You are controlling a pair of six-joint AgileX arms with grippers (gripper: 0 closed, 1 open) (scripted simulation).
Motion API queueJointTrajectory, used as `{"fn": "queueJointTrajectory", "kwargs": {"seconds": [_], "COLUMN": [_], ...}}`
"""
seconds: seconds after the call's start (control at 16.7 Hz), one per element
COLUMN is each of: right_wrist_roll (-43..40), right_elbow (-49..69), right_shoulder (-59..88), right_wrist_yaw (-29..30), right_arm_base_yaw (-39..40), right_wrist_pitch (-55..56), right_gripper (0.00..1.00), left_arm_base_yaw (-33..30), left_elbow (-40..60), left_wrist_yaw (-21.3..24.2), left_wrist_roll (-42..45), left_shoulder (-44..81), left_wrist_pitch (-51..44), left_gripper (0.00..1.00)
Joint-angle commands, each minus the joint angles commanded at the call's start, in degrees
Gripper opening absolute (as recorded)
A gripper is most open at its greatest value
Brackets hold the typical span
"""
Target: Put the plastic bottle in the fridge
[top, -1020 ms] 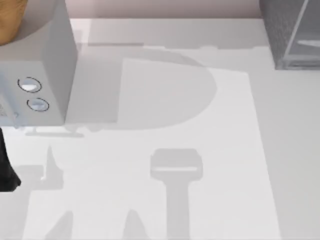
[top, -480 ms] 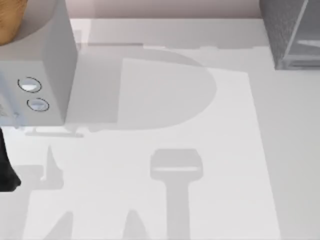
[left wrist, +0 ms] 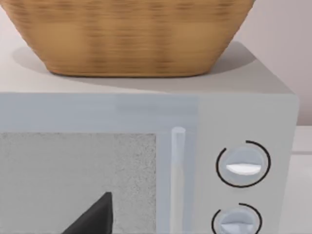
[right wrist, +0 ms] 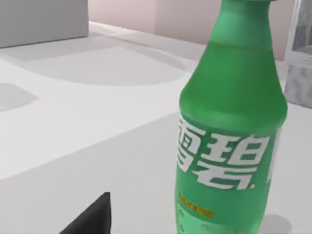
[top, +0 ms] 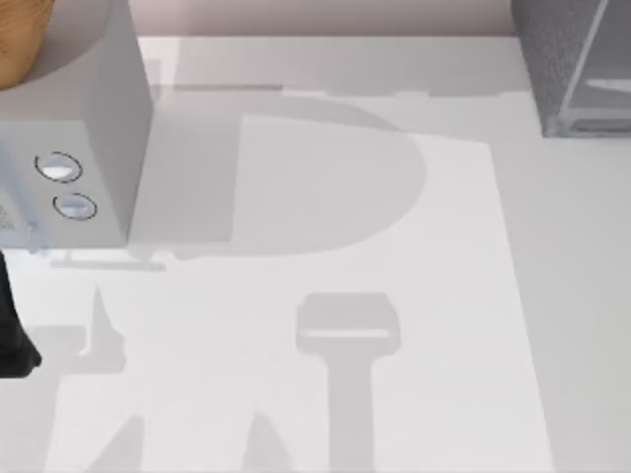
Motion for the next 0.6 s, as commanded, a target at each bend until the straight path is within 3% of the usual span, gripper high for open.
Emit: {"fn": "queueJointTrajectory", "kwargs": {"seconds": [0.3,0.6], "right_wrist_roll": [0.97,5.53], "right_elbow": [-1.56,-2.58], "right_shoulder": [-2.36,-2.67], "right_wrist_yaw": [-0.61,-6.73], "right_arm_base_yaw": [0.17,6.77], "right_wrist_pitch": [0.6,5.36], "right_gripper": [1.0,1.0], "left_arm_base_yaw": [0.0,0.0], "left_elbow": [0.0,0.0], "left_wrist_yaw": [0.0,0.0], "left_wrist_roll": [0.0,0.0], "left_shoulder": [0.0,0.0], "left_wrist_pitch": [0.0,0.0], "left_gripper": [1.0,1.0]}}
